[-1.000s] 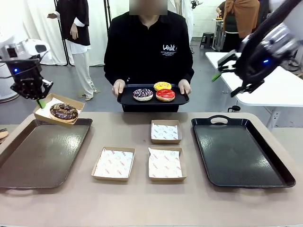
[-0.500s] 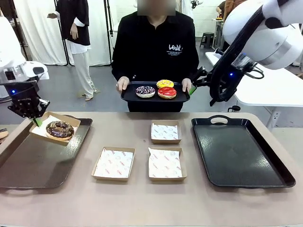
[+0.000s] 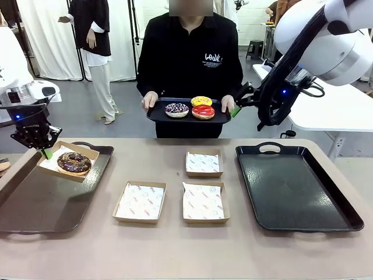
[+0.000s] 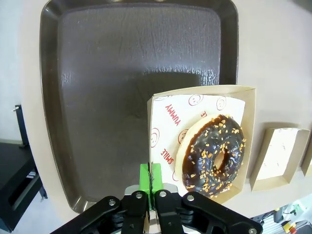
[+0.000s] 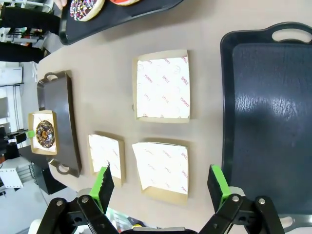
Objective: Individually package the donuts and arrange them on the tray.
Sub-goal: Place the picked Paper togo box on the Handle tray while simultaneously picking up another Paper togo box from the table with the other hand.
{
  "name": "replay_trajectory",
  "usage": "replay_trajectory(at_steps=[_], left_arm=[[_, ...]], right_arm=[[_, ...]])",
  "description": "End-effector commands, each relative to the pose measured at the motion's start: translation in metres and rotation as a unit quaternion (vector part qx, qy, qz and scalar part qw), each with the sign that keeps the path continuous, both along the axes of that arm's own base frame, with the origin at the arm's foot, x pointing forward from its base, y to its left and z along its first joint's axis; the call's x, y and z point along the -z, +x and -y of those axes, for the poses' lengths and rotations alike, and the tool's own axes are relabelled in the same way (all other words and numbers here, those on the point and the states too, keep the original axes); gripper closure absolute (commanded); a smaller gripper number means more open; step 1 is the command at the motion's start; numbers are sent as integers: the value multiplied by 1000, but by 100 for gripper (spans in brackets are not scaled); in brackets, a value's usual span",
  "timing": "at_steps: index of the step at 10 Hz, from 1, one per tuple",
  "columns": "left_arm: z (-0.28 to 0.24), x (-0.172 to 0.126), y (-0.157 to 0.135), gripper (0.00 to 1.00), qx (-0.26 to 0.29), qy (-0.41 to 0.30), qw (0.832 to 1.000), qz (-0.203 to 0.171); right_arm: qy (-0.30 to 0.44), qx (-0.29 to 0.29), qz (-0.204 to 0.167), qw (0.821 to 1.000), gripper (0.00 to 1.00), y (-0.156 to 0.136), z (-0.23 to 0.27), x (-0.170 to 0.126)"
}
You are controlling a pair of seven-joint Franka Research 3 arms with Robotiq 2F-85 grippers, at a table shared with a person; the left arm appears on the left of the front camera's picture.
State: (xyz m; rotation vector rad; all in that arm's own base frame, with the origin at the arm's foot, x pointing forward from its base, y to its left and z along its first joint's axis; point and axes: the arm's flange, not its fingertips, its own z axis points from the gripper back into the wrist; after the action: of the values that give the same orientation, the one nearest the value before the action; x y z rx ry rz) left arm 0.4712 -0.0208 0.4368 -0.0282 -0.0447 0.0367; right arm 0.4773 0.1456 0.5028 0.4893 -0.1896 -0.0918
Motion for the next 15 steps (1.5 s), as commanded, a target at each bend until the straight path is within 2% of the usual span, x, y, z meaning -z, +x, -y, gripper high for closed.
replay_trajectory(at_steps=[1, 5, 7, 10, 12, 14, 15], left_arm=[[0, -3, -1, 99, -1, 0, 1000, 2], [0, 0, 0, 99, 0, 0, 1000, 0], [-16, 4, 18, 99, 23, -20, 999, 13], [-36, 12, 27, 99, 9, -10, 1000, 26], [-48, 22, 36, 99, 22, -13, 999, 26], [-55, 33, 43, 99, 37, -23, 999, 18], [-56, 36, 43, 99, 43, -28, 999, 16]], right_arm=[[-3, 1, 1, 1000, 0, 2, -2, 1], [0, 0, 0, 1000, 0, 0, 0, 0], [-92, 13, -24, 995, 0, 19, -34, 5], [-163, 28, -56, 985, 0, 64, -82, 18], [-187, 38, -62, 980, 0, 87, -113, 45], [-185, -2, -44, 982, 0, 93, -126, 75], [-184, 1, -43, 982, 0, 94, -126, 87]])
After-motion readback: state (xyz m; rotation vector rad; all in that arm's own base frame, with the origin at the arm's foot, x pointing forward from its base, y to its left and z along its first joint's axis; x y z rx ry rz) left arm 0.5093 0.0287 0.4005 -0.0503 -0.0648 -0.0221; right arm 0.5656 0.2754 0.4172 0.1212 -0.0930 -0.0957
